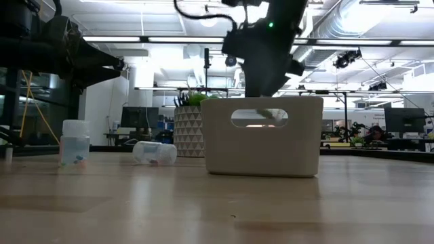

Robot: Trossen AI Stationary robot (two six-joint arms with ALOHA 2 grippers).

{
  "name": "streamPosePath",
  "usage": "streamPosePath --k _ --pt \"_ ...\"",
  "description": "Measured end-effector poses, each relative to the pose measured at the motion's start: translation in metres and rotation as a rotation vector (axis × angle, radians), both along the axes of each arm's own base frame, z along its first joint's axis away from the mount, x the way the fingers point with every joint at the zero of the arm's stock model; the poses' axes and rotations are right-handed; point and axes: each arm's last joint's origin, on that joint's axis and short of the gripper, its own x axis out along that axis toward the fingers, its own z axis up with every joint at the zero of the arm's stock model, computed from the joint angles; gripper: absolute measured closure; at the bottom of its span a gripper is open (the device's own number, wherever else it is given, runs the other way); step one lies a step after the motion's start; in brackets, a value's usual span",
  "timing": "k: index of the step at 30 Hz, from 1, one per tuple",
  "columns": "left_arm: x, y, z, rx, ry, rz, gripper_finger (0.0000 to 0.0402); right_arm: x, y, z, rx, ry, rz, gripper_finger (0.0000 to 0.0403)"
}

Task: Pick and place pill bottles into a basket
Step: Put the transparent medicine bottle into the white bin, then put the bottom right transparent medicine bottle into the white bin

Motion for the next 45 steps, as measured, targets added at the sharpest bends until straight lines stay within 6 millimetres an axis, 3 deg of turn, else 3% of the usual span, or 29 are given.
streamPosePath --k 9,15,23,26,29,33,38,41,45 --pt "0.0 0.0 0.0 0.0 -0.001 0.001 0.0151 0.01 -0.003 -0.032 0.039 0.147 0.155 0.0264" --pt "0.0 0.0 0.0 0.0 -0.001 0.002 0.0151 0.016 -0.006 -0.049 0.091 0.176 0.17 0.0257" --pt "0.0 0.0 0.0 0.0 -0.001 0.002 0.0151 0.015 -0.009 -0.048 0.102 0.169 0.14 0.0206" --pt "0.0 0.0 0.0 0.0 -0.001 0.002 0.0151 0.016 -0.01 -0.046 0.183 0.166 0.139 0.0195" --pt "0.0 0.0 0.0 0.0 -0.001 0.003 0.0151 0.018 -0.01 -0.032 0.213 0.147 0.098 0.0192" --pt "0.0 0.0 0.0 0.0 -0.001 0.002 0.0151 0.017 -0.008 0.015 0.106 0.053 0.045 0.0196" --pt "0.0 0.0 0.0 0.0 -0.001 0.002 0.0151 -0.008 0.001 0.069 0.02 -0.062 -0.057 0.0198" --pt "0.0 0.0 0.0 0.0 -0.001 0.003 0.0151 -0.035 0.013 0.079 0.04 -0.074 -0.158 0.0197" --pt "0.0 0.0 0.0 0.0 -0.001 0.002 0.0151 -0.072 0.033 0.074 0.16 -0.062 -0.268 0.0198"
